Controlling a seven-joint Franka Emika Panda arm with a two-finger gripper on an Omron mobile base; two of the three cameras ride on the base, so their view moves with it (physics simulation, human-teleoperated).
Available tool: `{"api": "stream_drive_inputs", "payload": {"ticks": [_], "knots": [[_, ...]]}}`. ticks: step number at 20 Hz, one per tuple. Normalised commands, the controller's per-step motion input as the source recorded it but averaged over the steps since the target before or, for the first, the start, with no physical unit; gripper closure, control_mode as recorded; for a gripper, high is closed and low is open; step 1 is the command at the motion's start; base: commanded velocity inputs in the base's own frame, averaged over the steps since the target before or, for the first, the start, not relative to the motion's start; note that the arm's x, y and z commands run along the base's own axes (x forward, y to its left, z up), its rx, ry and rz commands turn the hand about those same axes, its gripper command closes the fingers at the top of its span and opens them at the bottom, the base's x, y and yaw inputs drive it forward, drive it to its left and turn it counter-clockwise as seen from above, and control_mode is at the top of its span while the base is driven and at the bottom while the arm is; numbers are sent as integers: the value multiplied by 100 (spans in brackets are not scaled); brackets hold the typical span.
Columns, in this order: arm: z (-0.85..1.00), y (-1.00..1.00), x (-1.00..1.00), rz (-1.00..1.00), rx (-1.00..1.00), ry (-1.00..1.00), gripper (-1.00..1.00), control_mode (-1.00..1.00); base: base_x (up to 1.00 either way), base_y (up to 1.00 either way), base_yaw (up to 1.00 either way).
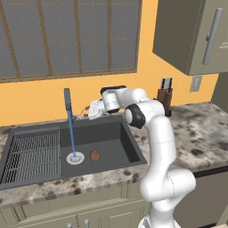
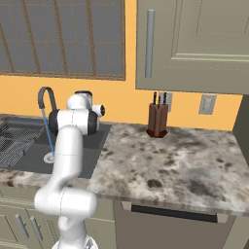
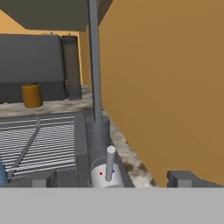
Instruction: Turn on the sink faucet. Then move the potato from the counter to the sink. Turn off the sink. Move the vegetable from the sink to the pot next to the stove. Finally move the pot to the front left burner.
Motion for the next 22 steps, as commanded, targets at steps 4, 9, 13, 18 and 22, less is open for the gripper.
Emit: {"api": "stream_drive_inputs", "payload": {"ticks": [4, 9, 13, 18, 22], "knots": [[0, 17, 0, 7, 0, 0, -100, -100, 0, 0, 0], [0, 19, 0, 7, 0, 1, -100, -100, 0, 0, 0], [0, 21, 0, 8, 0, 0, -100, -100, 0, 0, 0], [0, 24, 0, 8, 0, 1, -100, -100, 0, 0, 0], [0, 24, 0, 8, 0, 1, -100, -100, 0, 0, 0]]}}
